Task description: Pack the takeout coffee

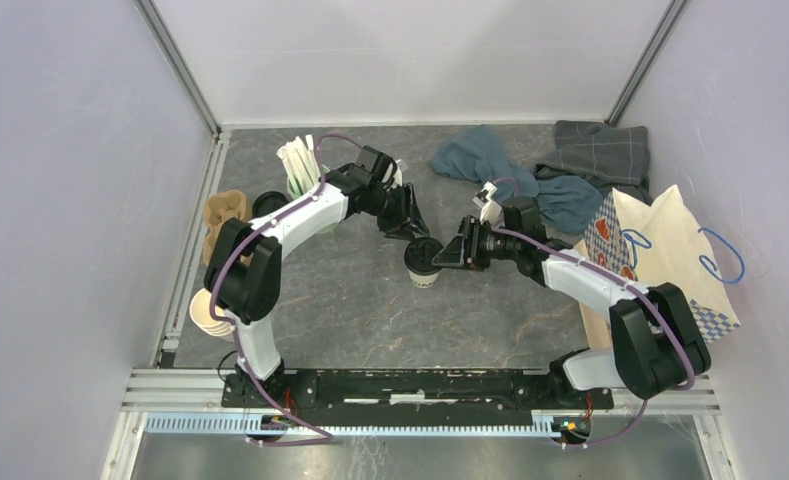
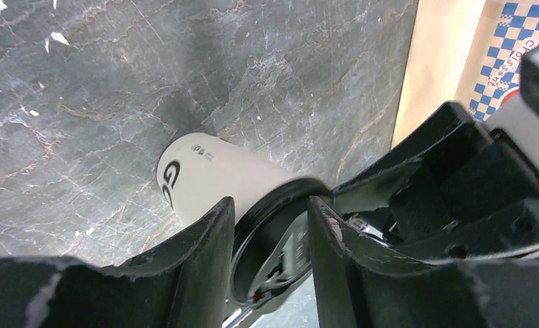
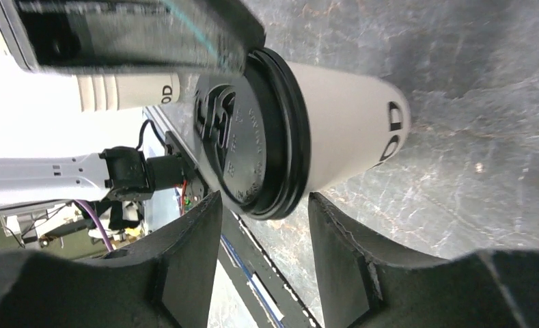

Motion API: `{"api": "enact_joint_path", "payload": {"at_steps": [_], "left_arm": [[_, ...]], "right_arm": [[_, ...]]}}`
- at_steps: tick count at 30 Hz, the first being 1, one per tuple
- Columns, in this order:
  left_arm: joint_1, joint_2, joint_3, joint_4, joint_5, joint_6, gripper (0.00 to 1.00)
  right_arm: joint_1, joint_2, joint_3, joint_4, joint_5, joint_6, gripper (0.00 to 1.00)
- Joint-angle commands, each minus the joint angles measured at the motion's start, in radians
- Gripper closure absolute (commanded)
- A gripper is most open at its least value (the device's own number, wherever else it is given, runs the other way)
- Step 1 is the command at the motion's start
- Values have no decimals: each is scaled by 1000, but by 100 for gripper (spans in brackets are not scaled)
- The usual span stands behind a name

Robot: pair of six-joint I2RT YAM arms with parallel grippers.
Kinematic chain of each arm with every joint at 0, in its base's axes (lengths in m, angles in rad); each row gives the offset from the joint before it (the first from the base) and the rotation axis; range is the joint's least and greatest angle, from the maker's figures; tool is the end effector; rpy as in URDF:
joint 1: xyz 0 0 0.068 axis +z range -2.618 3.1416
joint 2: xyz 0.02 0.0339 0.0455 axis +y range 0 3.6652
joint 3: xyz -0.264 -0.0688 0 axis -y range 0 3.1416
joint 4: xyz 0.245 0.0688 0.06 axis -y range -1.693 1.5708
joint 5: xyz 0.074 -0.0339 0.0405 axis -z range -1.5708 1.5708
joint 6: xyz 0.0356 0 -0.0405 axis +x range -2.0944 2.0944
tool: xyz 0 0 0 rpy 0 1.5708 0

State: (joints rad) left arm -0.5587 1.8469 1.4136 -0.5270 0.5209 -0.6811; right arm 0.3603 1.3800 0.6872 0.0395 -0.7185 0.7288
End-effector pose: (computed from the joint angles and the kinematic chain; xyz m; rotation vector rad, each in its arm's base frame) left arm 0.3295 -0.2269 0.2332 0.0620 2.7433 -1.0937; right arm 0.2508 0.1195 0.2011 0.0020 2.3976 1.3604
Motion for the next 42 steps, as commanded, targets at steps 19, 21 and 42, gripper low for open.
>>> {"api": "enact_joint_path", "payload": {"at_steps": [19, 21, 42], "left_arm": [[25, -360, -168, -49, -181, -62, 22], [51, -406, -296, 43, -114, -158, 35], [61, -324, -472, 279, 30, -321, 60]], "right_arm": [[-55, 37, 147, -96, -161, -216, 16], [-55, 90, 183, -79, -182, -237, 17], [-56, 234, 242, -70, -227, -284, 34]]}}
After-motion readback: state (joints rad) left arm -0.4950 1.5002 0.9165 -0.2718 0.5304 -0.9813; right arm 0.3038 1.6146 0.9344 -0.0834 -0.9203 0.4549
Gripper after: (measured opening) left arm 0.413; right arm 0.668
